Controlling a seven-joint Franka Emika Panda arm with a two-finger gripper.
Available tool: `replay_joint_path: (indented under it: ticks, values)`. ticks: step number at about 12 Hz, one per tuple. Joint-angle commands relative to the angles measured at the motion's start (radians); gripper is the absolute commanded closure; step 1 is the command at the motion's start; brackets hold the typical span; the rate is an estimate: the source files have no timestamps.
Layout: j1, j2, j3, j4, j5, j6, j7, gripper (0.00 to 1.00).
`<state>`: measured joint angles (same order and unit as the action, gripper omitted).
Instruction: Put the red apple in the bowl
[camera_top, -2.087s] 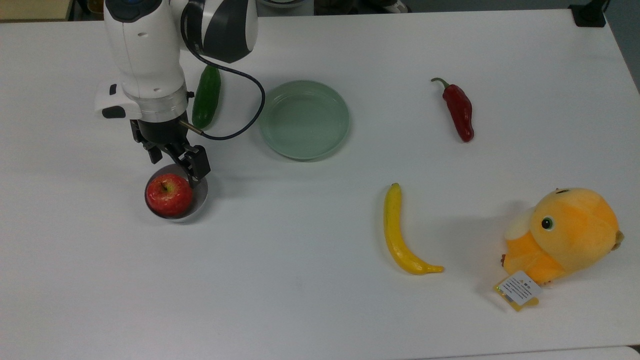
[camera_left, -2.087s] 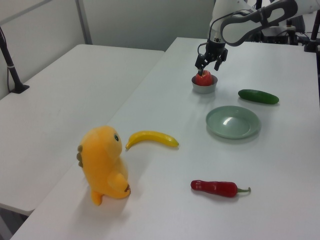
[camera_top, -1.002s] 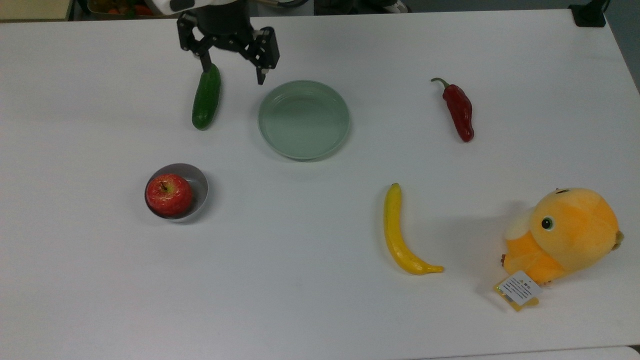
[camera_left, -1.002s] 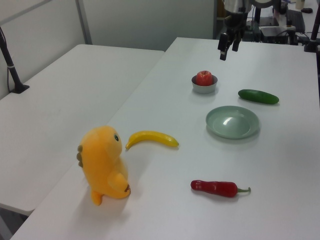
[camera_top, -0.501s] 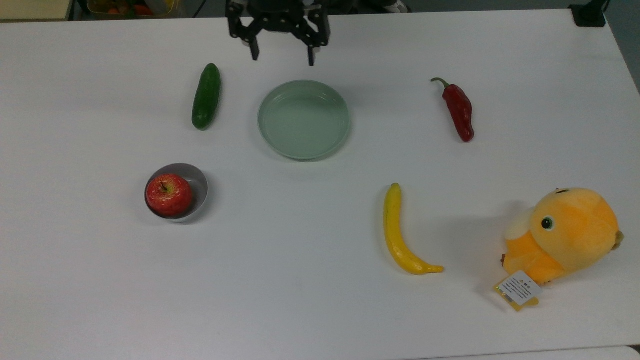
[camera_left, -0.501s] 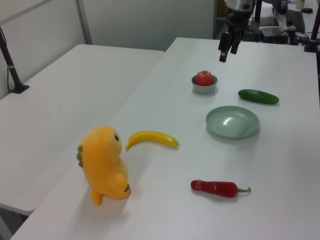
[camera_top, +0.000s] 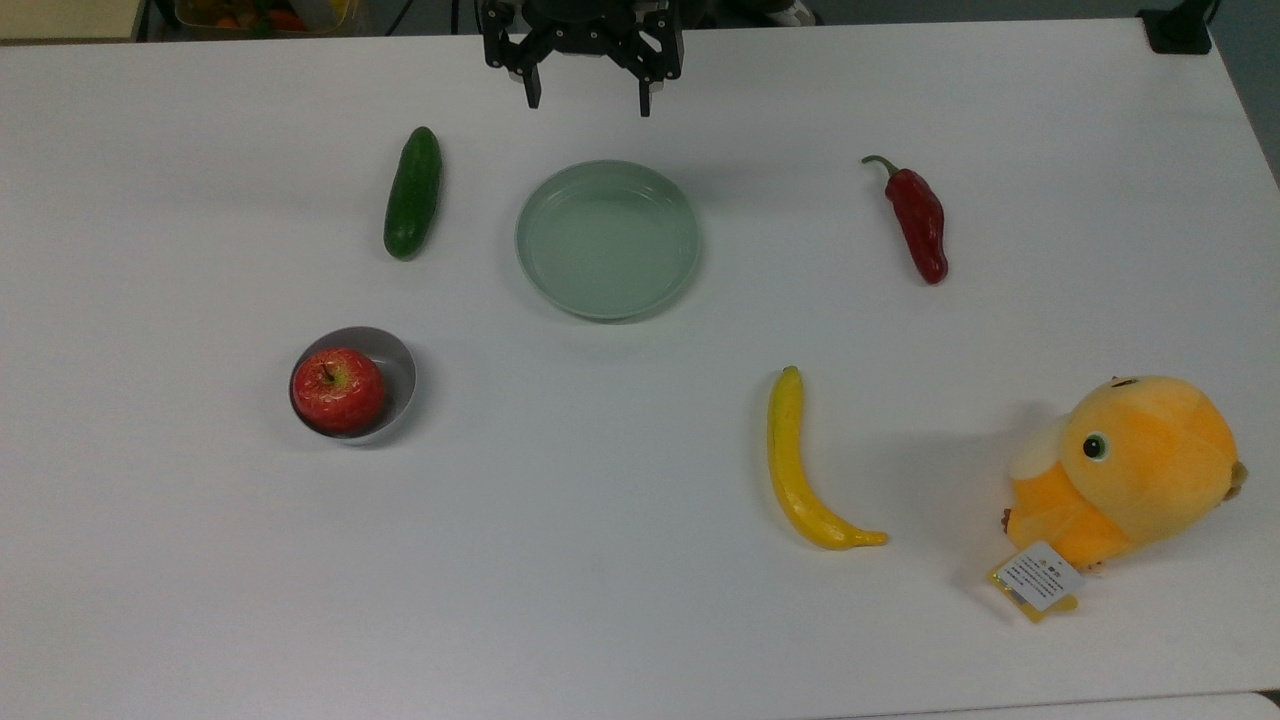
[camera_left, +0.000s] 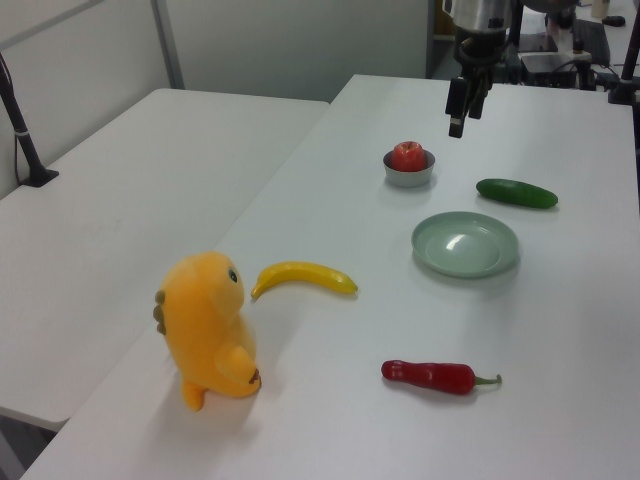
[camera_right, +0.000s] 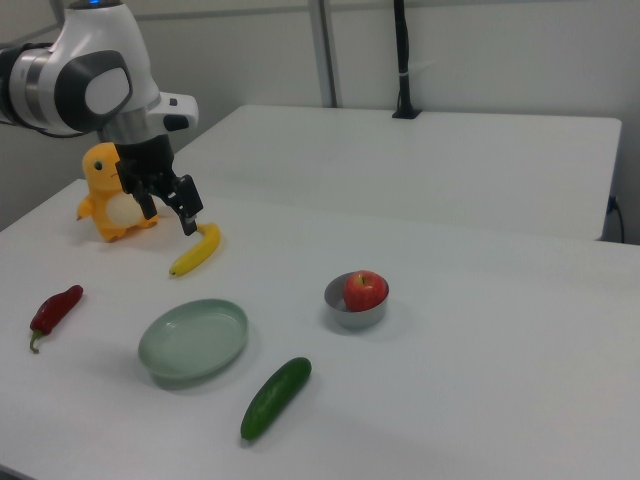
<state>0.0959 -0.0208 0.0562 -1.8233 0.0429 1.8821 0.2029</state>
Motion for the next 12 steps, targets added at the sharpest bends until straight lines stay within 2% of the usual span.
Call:
replay_joint_path:
  ticks: [1,5,9,12]
  values:
    - [-0.013,-0.042,0.004,-0.007,-0.008,-0.052,-0.019,0.00]
    - [-0.019,-0.051,0.004,-0.001,-0.049,-0.090,-0.020,0.00]
    - [-0.021,-0.048,0.004,-0.001,-0.057,-0.109,-0.030,0.00]
    - [-0.019,-0.048,0.004,-0.007,-0.080,-0.112,-0.100,0.00]
